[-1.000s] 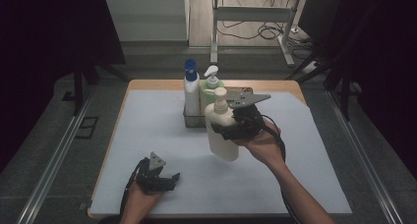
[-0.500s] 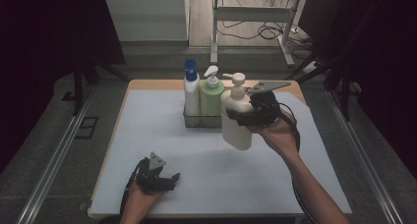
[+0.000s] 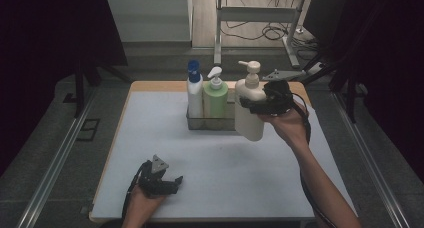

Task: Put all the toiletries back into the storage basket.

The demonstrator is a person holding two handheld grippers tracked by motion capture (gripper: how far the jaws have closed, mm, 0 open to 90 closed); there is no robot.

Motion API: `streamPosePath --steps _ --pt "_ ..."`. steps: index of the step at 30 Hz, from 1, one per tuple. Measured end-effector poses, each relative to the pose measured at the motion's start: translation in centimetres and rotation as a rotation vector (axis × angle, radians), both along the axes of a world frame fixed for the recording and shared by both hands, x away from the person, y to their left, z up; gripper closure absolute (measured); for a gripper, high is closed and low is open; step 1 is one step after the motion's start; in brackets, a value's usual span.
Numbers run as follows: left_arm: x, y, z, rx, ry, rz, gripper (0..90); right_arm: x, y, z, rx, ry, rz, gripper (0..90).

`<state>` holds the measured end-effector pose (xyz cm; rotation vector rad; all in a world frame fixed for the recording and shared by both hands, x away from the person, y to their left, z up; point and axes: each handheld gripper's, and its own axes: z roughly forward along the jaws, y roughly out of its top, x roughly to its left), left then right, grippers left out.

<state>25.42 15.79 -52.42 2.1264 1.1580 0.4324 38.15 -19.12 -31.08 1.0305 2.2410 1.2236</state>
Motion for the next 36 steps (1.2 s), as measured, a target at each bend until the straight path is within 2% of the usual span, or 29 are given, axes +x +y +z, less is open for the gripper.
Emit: streamPosePath --steps 16,36 --pt "0.0 0.0 0.0 0.0 0.0 0.0 12.9 3.3 -0.3 0.0 -0.003 -0.025 -0.066 36.2" --pt "0.0 0.0 0.0 0.0 0.0 0.0 12.9 7.6 1.2 -0.9 -0.001 -0.041 -0.111 36.3"
